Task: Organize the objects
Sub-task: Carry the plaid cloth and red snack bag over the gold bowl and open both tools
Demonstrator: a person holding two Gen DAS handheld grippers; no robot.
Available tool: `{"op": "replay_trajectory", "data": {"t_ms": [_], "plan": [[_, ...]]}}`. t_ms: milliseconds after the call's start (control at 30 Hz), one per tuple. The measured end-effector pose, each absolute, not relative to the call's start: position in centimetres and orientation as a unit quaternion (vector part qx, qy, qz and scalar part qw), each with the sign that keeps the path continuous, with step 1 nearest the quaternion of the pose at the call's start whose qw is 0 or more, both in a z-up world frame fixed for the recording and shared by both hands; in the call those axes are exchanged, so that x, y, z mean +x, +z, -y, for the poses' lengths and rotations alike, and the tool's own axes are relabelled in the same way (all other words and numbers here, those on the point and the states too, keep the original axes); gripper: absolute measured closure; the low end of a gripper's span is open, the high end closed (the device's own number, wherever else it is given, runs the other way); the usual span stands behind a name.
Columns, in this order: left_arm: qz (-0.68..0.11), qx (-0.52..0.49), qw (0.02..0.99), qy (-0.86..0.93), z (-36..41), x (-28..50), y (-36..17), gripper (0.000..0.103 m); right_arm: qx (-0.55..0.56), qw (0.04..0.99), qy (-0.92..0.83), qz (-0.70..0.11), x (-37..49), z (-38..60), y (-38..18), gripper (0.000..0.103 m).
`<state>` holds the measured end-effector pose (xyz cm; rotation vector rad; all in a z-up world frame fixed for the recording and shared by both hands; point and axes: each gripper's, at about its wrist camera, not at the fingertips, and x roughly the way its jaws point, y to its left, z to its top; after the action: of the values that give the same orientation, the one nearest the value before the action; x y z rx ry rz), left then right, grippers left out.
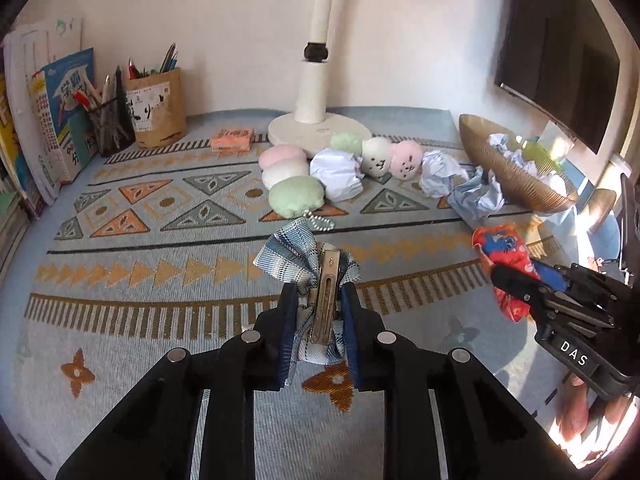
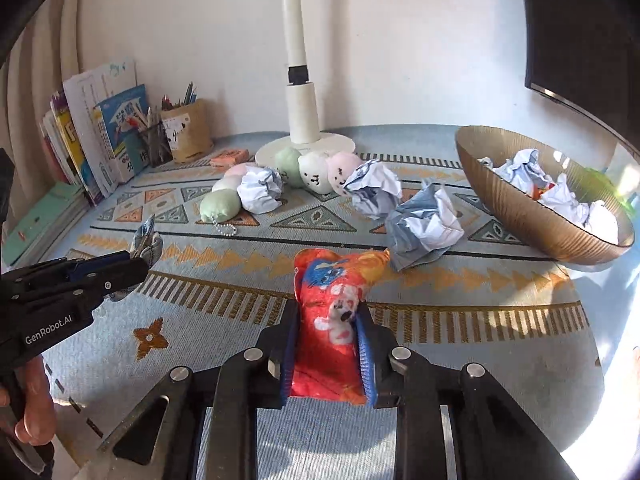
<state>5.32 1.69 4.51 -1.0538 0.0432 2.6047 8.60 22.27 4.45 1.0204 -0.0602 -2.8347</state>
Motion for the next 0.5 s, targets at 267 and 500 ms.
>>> {"op": "replay_trajectory", "data": {"t_ms": [267,500], "plan": [[-0.044,-0.256,0.27,0.927,-9.7,7.0,13.3,0.084,0.209,-0.067,-0.973,0.065,13.6,-32.1,15.2,0.077],[-0.047,-0.22,0.342,0.912,-20.0,3.1,17.4,0.084,0.189,-0.125,-0.965,0.134,10.9,-40.3,19.0,0.077]]}}
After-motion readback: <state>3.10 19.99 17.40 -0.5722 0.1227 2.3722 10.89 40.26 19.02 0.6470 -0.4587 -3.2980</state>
